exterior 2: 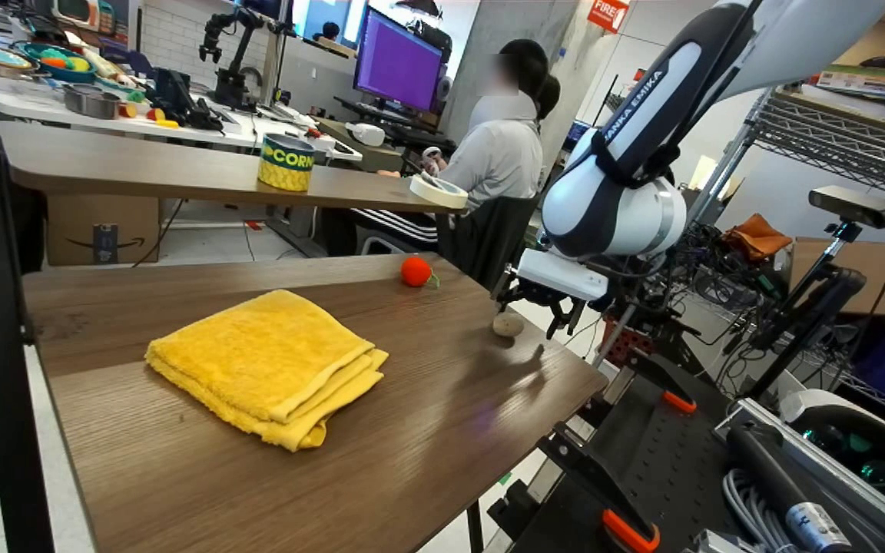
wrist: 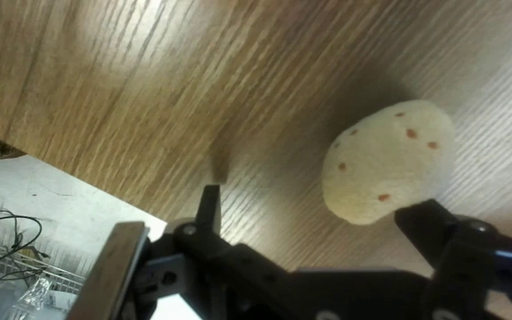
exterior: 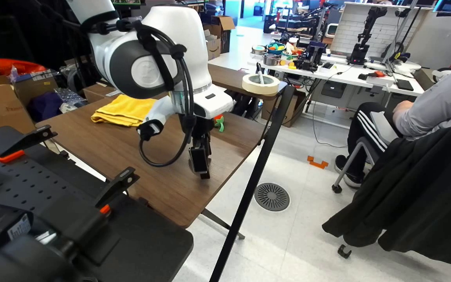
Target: Wipe the table with the cloth move the stone and the red object on opposite sides of the table
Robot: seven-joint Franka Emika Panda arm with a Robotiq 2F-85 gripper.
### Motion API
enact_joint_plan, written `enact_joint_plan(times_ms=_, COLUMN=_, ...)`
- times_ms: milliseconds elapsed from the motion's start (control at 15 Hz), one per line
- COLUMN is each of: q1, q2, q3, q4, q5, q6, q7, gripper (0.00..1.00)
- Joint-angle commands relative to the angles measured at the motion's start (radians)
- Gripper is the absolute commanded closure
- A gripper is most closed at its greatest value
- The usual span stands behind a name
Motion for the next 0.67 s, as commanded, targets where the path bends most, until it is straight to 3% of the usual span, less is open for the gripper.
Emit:
enact_joint_plan(times_ms=0, q1=0.003, q2=-0.053, q3=0.035, q4=-0.028, q5=0.012, q6=0.023, q7=-0.006, gripper=0.00)
enact_joint_plan(times_ms=267, q1=0.009, q2=-0.047, q3=0.066, q4=-0.014, q5=0.011, q6=0.010, q7=-0.003, gripper=0.00)
enact_joint_plan(times_ms=333, q1=0.008, q2=-0.043, q3=0.072, q4=-0.008, q5=0.012, q6=0.006, q7=-0.002, gripper=0.22)
enact_joint_plan(times_ms=600, q1=0.003, q2=-0.035, q3=0.083, q4=0.001, q5=0.013, q6=0.004, q7=-0.002, gripper=0.51)
